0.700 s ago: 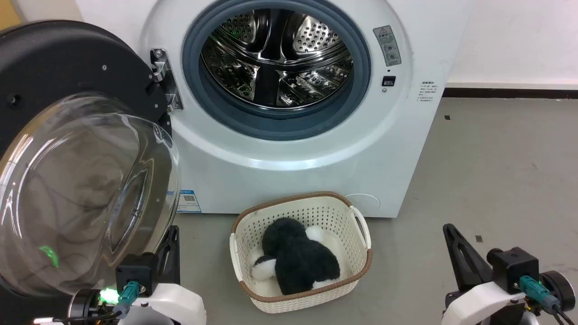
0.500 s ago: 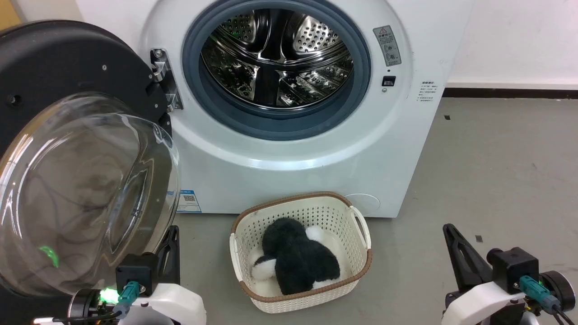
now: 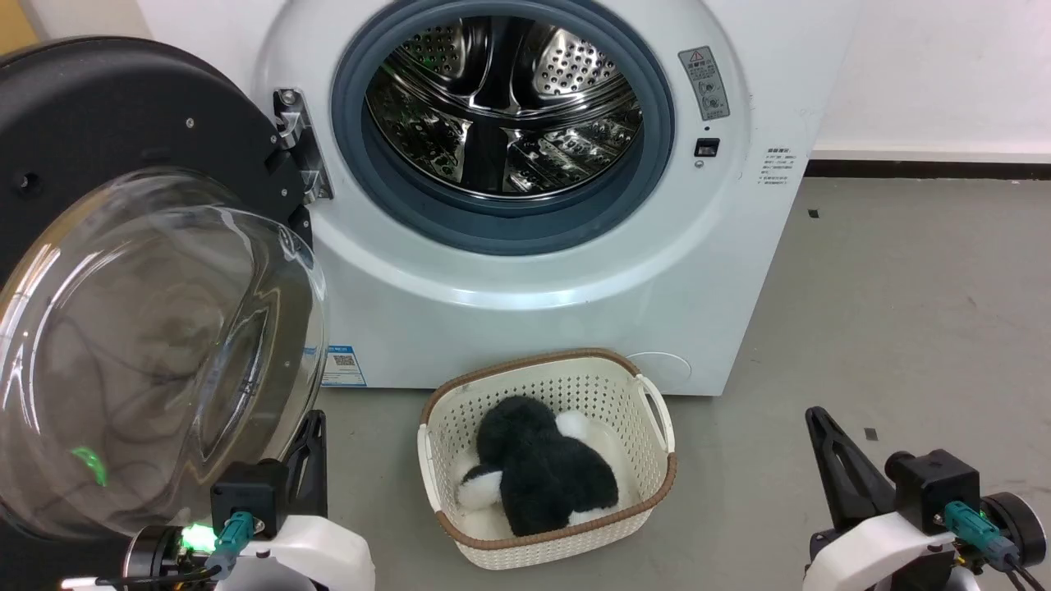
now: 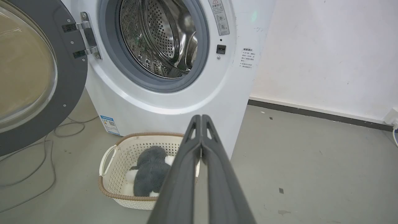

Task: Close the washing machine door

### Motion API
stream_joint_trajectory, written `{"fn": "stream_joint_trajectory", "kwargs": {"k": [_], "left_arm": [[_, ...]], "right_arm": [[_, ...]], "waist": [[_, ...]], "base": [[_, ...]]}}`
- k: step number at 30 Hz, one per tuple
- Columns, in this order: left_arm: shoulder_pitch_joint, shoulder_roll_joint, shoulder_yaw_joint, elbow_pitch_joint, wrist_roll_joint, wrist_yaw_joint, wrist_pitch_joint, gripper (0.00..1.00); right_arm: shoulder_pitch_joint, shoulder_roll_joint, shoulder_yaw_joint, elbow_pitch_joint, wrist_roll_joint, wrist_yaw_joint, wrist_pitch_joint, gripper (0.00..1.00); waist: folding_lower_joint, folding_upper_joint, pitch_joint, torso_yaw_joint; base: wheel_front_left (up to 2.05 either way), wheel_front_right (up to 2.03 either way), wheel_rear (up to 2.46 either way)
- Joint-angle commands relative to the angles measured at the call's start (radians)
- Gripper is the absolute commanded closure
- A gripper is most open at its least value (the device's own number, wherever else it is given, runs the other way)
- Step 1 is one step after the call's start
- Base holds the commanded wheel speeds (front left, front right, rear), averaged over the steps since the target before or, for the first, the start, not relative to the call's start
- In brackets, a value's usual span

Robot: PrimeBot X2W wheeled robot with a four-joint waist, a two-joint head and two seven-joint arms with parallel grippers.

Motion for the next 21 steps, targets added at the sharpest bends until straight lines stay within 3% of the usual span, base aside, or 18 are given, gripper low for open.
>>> {"fn": "stream_joint_trajectory", "kwargs": {"k": [1,15,16,21], "left_arm": [[-0.015,0.002,0.001,-0.004,0.003,-0.004,0.0,1.0],[-0.015,0.002,0.001,-0.004,0.003,-0.004,0.0,1.0],[0.0,0.0,0.0,0.0,0.0,0.0,0.0,0.0],[0.0,0.0,-0.001,0.003,-0.001,0.001,-0.002,0.0]], "right_arm": [[-0.014,0.005,-0.001,-0.004,-0.008,0.001,0.0,1.0],[-0.014,0.005,-0.001,-0.004,-0.008,0.001,0.0,1.0],[0.0,0.0,0.0,0.0,0.0,0.0,0.0,0.0],[0.001,0.0,0.0,0.001,0.002,0.0,-0.002,0.0]], "waist": [[0.0,0.0,0.0,0.0],[0.0,0.0,0.0,0.0],[0.0,0.0,0.0,0.0],[0.0,0.0,0.0,0.0]], "base": [[0.0,0.0,0.0],[0.0,0.0,0.0],[0.0,0.0,0.0],[0.0,0.0,0.0]]}}
